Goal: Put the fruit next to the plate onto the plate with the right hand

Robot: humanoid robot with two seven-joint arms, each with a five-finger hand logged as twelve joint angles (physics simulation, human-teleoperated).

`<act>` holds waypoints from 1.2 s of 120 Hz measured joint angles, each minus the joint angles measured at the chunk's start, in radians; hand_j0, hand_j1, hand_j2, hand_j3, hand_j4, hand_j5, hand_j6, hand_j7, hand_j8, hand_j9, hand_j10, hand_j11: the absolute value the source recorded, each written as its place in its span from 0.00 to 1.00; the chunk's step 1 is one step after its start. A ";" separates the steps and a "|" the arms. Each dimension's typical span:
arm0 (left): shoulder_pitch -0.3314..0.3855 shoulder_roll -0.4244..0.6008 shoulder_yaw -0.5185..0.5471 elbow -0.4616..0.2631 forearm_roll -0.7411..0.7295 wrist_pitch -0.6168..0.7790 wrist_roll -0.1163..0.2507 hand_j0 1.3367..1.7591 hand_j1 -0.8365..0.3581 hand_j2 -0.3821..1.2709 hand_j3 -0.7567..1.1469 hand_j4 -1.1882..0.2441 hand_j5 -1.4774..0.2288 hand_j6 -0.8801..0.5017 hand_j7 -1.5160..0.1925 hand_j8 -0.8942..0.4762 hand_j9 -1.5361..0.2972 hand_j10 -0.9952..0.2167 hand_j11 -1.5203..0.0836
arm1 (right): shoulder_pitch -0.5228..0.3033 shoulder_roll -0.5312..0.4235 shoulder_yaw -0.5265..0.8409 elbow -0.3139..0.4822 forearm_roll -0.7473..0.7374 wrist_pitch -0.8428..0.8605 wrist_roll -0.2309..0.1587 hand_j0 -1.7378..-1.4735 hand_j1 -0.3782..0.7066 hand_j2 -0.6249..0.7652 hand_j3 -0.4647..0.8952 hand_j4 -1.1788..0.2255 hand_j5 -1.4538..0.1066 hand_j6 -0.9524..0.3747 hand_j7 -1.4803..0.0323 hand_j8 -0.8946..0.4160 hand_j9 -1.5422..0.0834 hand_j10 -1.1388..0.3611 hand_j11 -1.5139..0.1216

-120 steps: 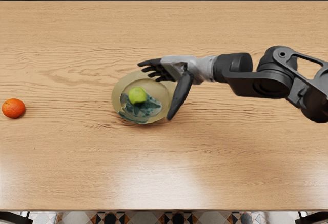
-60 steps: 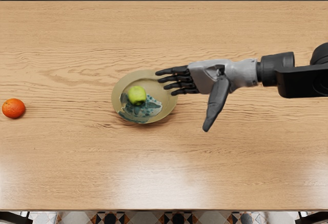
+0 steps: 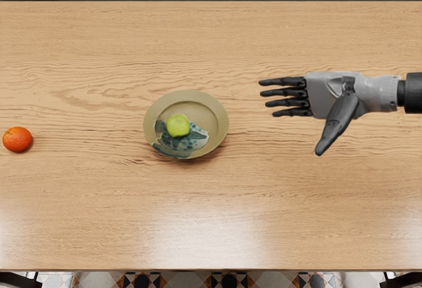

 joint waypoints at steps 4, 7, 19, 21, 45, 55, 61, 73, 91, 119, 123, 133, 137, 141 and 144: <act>0.000 0.000 0.000 0.000 0.000 0.000 0.000 0.76 0.99 0.23 0.40 0.83 0.87 0.64 0.89 0.65 0.84 0.82 0.95 | -0.004 -0.016 -0.001 -0.001 0.010 0.000 0.000 0.30 0.03 0.45 0.34 0.84 0.93 0.72 0.98 0.68 0.95 0.76 0.93; 0.000 0.000 0.000 0.000 0.000 0.000 0.000 0.76 0.99 0.23 0.40 0.83 0.87 0.64 0.89 0.65 0.84 0.82 0.95 | -0.008 -0.028 -0.001 -0.001 0.017 0.000 0.000 0.30 0.03 0.45 0.34 0.84 0.93 0.72 0.98 0.68 0.95 0.76 0.93; 0.000 0.000 0.000 0.000 0.000 0.000 0.000 0.76 0.99 0.23 0.40 0.83 0.87 0.64 0.89 0.65 0.84 0.82 0.95 | -0.023 -0.067 -0.004 -0.004 0.047 0.000 0.000 0.30 0.03 0.45 0.34 0.84 0.93 0.72 0.98 0.68 0.95 0.76 0.93; 0.000 0.000 0.000 0.000 0.000 0.000 0.000 0.76 0.99 0.23 0.40 0.83 0.87 0.64 0.89 0.65 0.84 0.82 0.95 | -0.025 -0.073 -0.005 -0.005 0.052 0.000 0.000 0.30 0.03 0.45 0.34 0.84 0.93 0.72 0.98 0.68 0.95 0.76 0.93; 0.000 0.000 0.000 0.000 0.000 0.000 0.000 0.76 0.99 0.23 0.40 0.83 0.87 0.64 0.89 0.65 0.84 0.82 0.95 | -0.053 -0.109 -0.010 -0.009 0.086 0.000 -0.001 0.30 0.03 0.45 0.34 0.84 0.93 0.72 0.98 0.68 0.95 0.76 0.93; 0.000 0.000 0.000 0.000 0.000 0.000 0.000 0.76 0.99 0.23 0.40 0.83 0.87 0.64 0.89 0.65 0.84 0.82 0.95 | -0.061 -0.113 -0.011 -0.011 0.090 0.000 -0.001 0.30 0.03 0.45 0.34 0.84 0.93 0.72 0.98 0.68 0.95 0.76 0.93; 0.000 0.000 0.000 0.000 0.000 0.000 0.000 0.76 0.99 0.23 0.40 0.83 0.87 0.64 0.89 0.65 0.84 0.82 0.95 | -0.064 -0.114 -0.011 -0.012 0.091 0.000 -0.001 0.30 0.03 0.45 0.34 0.84 0.93 0.72 0.98 0.68 0.95 0.76 0.93; 0.000 0.000 0.000 0.000 0.000 0.000 0.000 0.76 0.99 0.23 0.40 0.83 0.87 0.64 0.89 0.65 0.84 0.82 0.95 | -0.066 -0.115 -0.011 -0.012 0.092 0.000 -0.001 0.30 0.03 0.45 0.34 0.84 0.93 0.72 0.98 0.68 0.95 0.76 0.93; 0.000 0.000 0.000 0.000 0.000 -0.001 0.000 0.76 0.99 0.23 0.40 0.83 0.87 0.64 0.89 0.65 0.84 0.82 0.95 | -0.068 -0.116 -0.010 -0.012 0.093 0.000 -0.001 0.30 0.03 0.45 0.34 0.84 0.93 0.72 0.98 0.68 0.95 0.76 0.93; 0.000 0.000 0.000 0.000 0.000 -0.001 0.000 0.76 0.99 0.23 0.40 0.83 0.87 0.64 0.89 0.65 0.84 0.82 0.95 | -0.068 -0.117 -0.010 -0.012 0.093 0.000 -0.001 0.30 0.03 0.45 0.34 0.84 0.93 0.72 0.98 0.68 0.95 0.76 0.93; 0.000 0.000 0.000 0.000 0.000 -0.001 0.000 0.76 0.99 0.23 0.40 0.83 0.87 0.64 0.89 0.65 0.84 0.82 0.95 | -0.068 -0.117 -0.010 -0.012 0.093 0.000 -0.001 0.30 0.03 0.45 0.34 0.84 0.93 0.72 0.98 0.68 0.95 0.76 0.93; 0.000 0.000 0.000 0.000 0.000 -0.001 0.000 0.76 0.99 0.23 0.40 0.83 0.87 0.64 0.89 0.65 0.84 0.82 0.95 | -0.068 -0.117 -0.010 -0.012 0.093 0.000 -0.001 0.30 0.03 0.45 0.34 0.84 0.93 0.72 0.98 0.68 0.95 0.76 0.93; 0.000 0.000 0.000 0.000 0.000 -0.001 0.000 0.76 0.99 0.23 0.40 0.83 0.87 0.64 0.89 0.65 0.84 0.82 0.95 | -0.068 -0.117 -0.010 -0.012 0.093 0.000 -0.001 0.30 0.03 0.45 0.34 0.84 0.93 0.72 0.98 0.68 0.95 0.76 0.93; 0.000 0.000 0.000 0.000 0.000 -0.001 0.000 0.76 0.99 0.23 0.40 0.83 0.87 0.64 0.89 0.65 0.84 0.82 0.95 | -0.068 -0.117 -0.010 -0.012 0.093 0.000 -0.001 0.30 0.03 0.45 0.34 0.84 0.93 0.72 0.98 0.68 0.95 0.76 0.93; 0.000 0.000 0.000 0.000 0.000 -0.001 0.000 0.76 0.99 0.23 0.40 0.83 0.87 0.64 0.89 0.65 0.84 0.82 0.95 | -0.068 -0.117 -0.010 -0.012 0.093 0.000 -0.001 0.30 0.03 0.45 0.34 0.84 0.93 0.72 0.98 0.68 0.95 0.76 0.93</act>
